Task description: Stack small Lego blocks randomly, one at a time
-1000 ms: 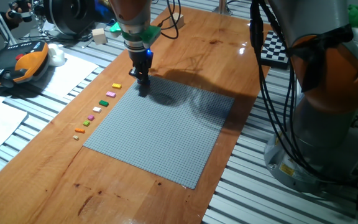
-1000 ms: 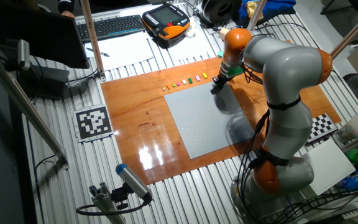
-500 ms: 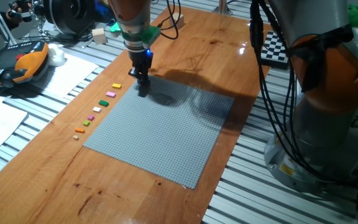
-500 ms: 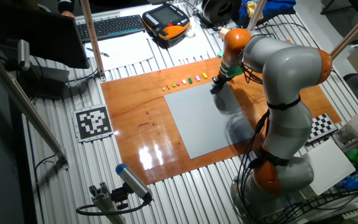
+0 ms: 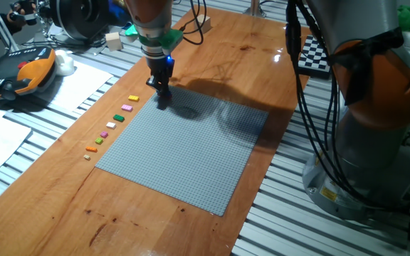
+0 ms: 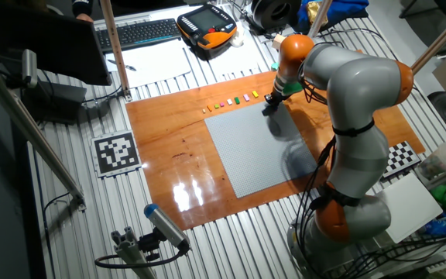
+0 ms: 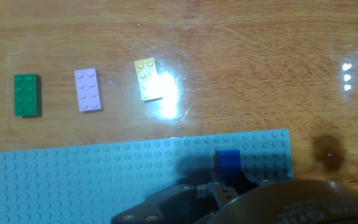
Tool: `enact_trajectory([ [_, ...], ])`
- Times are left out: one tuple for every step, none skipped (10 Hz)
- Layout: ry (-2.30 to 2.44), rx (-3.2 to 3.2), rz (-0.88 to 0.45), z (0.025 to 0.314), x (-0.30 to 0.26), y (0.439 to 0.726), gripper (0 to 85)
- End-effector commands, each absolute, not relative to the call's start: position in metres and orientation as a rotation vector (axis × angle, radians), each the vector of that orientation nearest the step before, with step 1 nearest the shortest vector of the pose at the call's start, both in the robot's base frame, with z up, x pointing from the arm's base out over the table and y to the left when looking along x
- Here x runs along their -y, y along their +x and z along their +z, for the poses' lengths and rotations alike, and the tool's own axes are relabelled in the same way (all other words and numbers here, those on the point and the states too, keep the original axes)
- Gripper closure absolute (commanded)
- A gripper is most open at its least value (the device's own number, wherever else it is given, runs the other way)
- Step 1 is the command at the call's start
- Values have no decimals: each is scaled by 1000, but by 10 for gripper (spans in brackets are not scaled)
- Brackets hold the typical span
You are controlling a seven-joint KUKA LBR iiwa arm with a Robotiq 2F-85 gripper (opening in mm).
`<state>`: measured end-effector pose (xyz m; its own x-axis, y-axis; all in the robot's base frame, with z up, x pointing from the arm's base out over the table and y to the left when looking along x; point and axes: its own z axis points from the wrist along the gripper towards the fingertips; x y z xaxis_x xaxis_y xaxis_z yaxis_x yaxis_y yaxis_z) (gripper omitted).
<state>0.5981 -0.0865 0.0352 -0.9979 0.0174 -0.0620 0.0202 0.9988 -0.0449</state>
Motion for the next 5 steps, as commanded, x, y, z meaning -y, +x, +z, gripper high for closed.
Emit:
enact_trajectory([
  [33,-3086,-70,36,86,597,850],
  [40,-3089,-67,36,86,596,850],
  [45,-3090,-67,36,85,595,850],
  [57,-3090,-67,35,84,594,850],
  [69,-3089,-69,35,83,593,850],
])
